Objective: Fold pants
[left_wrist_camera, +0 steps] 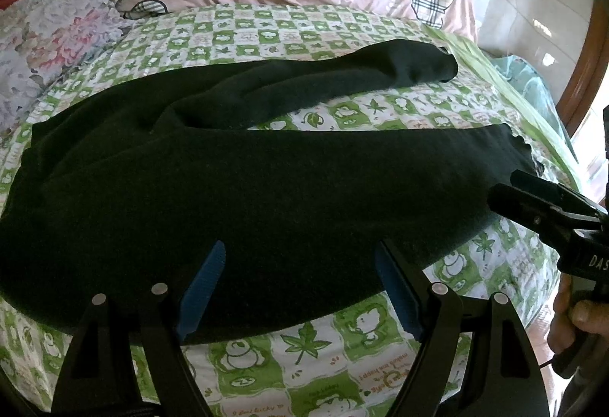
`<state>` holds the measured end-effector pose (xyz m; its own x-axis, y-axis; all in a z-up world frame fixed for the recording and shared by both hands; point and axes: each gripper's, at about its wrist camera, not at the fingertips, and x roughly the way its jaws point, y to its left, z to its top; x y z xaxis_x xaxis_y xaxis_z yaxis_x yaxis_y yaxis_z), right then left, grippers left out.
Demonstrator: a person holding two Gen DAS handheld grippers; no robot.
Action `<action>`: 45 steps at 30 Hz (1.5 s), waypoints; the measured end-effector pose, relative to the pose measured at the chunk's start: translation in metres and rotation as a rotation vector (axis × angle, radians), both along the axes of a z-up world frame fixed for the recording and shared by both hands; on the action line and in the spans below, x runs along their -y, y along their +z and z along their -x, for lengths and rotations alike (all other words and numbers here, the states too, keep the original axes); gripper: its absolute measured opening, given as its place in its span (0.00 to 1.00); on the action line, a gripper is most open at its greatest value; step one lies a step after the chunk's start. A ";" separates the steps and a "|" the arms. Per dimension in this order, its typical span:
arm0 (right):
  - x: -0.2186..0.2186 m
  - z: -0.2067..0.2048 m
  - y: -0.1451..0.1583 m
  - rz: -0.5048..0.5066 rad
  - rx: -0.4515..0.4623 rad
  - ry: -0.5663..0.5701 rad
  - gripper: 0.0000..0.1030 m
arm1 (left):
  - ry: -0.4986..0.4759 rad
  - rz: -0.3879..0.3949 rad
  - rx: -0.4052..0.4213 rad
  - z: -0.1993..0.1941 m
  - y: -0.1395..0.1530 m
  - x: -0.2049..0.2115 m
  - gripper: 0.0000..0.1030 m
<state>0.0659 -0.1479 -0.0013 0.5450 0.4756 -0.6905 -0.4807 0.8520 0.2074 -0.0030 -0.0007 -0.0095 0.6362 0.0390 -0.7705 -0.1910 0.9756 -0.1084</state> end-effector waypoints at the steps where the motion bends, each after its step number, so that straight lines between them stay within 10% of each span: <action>1: 0.000 0.000 -0.001 0.002 0.001 0.000 0.91 | -0.001 0.000 -0.001 0.000 0.000 0.000 0.79; 26: 0.008 -0.033 0.021 -0.003 0.029 0.000 0.91 | -0.066 0.004 0.055 -0.026 0.030 -0.028 0.79; 45: 0.032 -0.153 0.042 -0.045 -0.003 -0.080 0.91 | -0.164 -0.008 -0.024 -0.153 0.045 -0.085 0.79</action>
<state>0.2187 -0.1795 0.0406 0.5801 0.4613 -0.6713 -0.4109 0.8774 0.2478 0.1496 0.0840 0.0354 0.6159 -0.0570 -0.7858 -0.0320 0.9947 -0.0973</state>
